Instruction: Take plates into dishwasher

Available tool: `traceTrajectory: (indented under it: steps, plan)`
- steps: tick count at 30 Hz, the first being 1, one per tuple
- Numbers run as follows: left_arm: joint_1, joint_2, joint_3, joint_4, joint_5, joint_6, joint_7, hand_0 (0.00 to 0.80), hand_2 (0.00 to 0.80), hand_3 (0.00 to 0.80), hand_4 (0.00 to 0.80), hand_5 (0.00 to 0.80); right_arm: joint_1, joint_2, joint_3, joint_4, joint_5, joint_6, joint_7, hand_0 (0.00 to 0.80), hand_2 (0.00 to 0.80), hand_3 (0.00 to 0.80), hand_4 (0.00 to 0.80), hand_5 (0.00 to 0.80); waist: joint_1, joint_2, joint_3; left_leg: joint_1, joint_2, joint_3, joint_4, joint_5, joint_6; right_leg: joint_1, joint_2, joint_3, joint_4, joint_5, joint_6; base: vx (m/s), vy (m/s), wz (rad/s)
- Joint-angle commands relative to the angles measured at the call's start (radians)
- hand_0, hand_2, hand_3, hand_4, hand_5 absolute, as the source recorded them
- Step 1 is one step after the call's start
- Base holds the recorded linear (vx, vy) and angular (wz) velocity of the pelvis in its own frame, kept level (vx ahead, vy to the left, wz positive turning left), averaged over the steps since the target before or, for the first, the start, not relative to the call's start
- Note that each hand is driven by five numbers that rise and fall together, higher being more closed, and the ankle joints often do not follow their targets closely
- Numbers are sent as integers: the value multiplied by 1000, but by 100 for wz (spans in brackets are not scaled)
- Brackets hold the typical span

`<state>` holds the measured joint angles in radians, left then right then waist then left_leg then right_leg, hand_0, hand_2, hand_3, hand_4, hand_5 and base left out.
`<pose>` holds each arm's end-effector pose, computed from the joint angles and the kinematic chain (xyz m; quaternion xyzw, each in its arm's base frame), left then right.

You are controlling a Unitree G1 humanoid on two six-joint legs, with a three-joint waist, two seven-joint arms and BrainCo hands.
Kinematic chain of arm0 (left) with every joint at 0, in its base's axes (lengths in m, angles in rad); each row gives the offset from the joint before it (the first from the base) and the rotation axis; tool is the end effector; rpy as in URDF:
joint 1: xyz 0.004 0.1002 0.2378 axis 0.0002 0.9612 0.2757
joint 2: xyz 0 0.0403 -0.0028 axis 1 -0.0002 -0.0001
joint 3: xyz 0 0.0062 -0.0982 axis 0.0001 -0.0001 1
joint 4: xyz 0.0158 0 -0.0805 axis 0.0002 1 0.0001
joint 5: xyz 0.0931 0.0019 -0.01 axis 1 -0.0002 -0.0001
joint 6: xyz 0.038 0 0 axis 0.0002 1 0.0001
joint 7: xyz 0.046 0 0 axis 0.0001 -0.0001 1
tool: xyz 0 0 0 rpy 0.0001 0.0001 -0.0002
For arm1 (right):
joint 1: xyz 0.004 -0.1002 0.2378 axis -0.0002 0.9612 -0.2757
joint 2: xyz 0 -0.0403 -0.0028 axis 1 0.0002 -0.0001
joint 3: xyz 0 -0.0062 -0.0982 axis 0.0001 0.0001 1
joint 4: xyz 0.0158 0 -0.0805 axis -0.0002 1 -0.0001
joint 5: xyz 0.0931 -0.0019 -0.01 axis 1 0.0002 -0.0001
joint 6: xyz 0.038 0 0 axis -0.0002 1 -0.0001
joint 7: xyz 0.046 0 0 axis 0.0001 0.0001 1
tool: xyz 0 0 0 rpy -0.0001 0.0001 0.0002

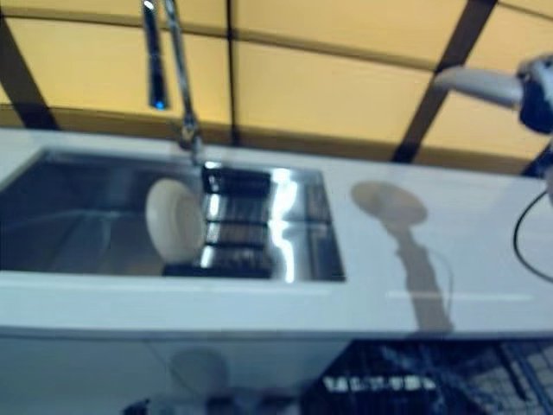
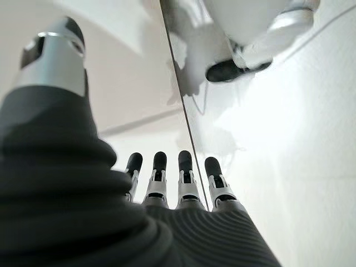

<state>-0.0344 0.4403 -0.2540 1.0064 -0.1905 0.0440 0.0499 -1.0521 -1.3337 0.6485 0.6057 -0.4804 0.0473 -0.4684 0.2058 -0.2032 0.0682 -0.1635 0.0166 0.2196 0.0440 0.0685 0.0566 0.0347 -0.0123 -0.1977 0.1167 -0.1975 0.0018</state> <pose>0.1134 0.2663 -0.0718 0.1818 0.4887 0.0665 0.8507 0.2661 -0.3398 0.3006 -0.7726 -0.1788 -0.3155 0.5212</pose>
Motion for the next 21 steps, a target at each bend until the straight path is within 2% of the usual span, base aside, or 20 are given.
traceTrajectory:
  steps: [1,3,4,5,8,10,12,13,14,15,16,17,18,19,20,21]
  plan:
    - [-44,-1,-4,-35,-47,-12,22,0,0,0,0,0,-108,-54,-13,15,29,39,-2,800,800,800,800,800,-13,-13,-20,-72,17,29,123,-140,-23,209,-73,-40,-21,72,135,-230,-52,-13]
    - [-47,-8,-2,-33,-44,-14,37,0,0,0,0,0,-83,-75,-24,21,75,43,3,800,800,800,800,800,-24,-12,-24,-66,14,41,106,-133,-20,211,-66,-41,-22,66,127,-203,-63,-4]
    - [-51,-11,1,-30,-41,-10,50,0,0,0,0,0,-44,-83,-57,26,113,39,0,800,800,800,800,800,-33,-10,-26,-61,10,43,92,-126,-22,211,-62,-40,-24,65,125,-273,-67,-17]
    - [-62,-11,6,-25,-58,6,62,0,0,0,0,0,26,-89,-116,30,138,38,8,800,800,800,800,800,-44,-3,-28,-59,11,59,58,-81,-21,189,-47,-35,-16,91,121,-332,-67,-15]
    - [-68,-14,22,-24,-57,22,69,0,0,0,0,0,140,-87,-217,24,180,40,38,800,800,800,800,800,-64,11,-27,-23,-5,50,-12,-49,-27,164,-32,-19,13,103,122,-218,-31,1]
    - [-65,-15,27,-21,-60,22,81,0,0,0,0,0,200,-82,-268,21,197,40,60,800,800,800,800,800,-71,27,-24,-10,-5,52,-51,-17,-43,160,-14,-9,16,91,111,-168,-41,-7]
    - [-55,-19,43,-23,-90,38,96,0,0,0,0,0,244,-69,-305,46,202,31,106,800,800,800,800,800,-63,59,-5,-39,9,69,-84,66,-95,189,40,19,-22,32,62,-174,-51,-10]
    - [-51,-21,47,-26,-88,42,95,0,0,0,0,0,243,-67,-305,51,202,34,117,800,800,800,800,800,-59,64,0,-47,10,67,-87,78,-103,193,46,24,-27,28,57,-157,-24,-27]
    - [-40,-24,56,-33,-83,48,90,0,0,0,0,0,242,-66,-308,61,199,32,137,800,800,800,800,800,-50,71,12,-66,8,46,-83,98,-115,200,53,39,-42,32,49,-235,21,-26]
    - [-22,-30,66,-37,-90,49,81,0,0,0,0,0,245,-61,-313,65,190,40,169,800,800,800,800,800,-44,76,30,-84,3,-15,-19,72,-120,177,47,60,-49,39,42,-215,27,-22]
    - [-23,-30,66,-37,-90,49,81,0,0,0,0,0,245,-62,-313,65,190,40,170,800,800,800,800,800,-42,79,28,-90,7,-15,-14,72,-121,174,51,61,-51,44,41,-290,69,-18]
    - [-18,-37,77,-40,-105,56,79,0,0,0,0,0,240,-51,-308,61,190,43,190,800,800,800,800,800,-47,68,41,-80,-13,-90,105,3,-98,141,19,69,-40,59,42,-346,86,-30]
    - [-19,-48,86,-49,-103,70,65,0,0,0,0,0,262,-50,-325,55,206,54,214,800,800,800,800,800,-70,52,49,-67,-11,-90,253,-104,-69,102,-30,51,-31,91,45,-343,85,-38]
    - [-19,-48,85,-49,-103,70,65,0,0,0,0,0,266,-50,-329,54,206,54,214,800,800,800,800,800,-70,52,46,-71,-10,-90,251,-100,-69,98,-29,51,-33,95,44,-290,82,-38]
    - [-18,-63,89,-49,-99,68,61,0,0,0,0,0,323,-45,-371,52,204,40,217,800,800,800,800,800,-98,41,49,-38,-3,-99,362,-181,-57,68,-64,32,-28,115,44,-137,93,-21]
    - [-15,-74,90,-42,-93,57,59,0,0,0,0,0,391,-36,-431,42,194,29,225,800,800,800,800,800,-116,46,40,20,5,-126,334,-212,-63,41,-77,23,-16,123,53,-150,120,-6]
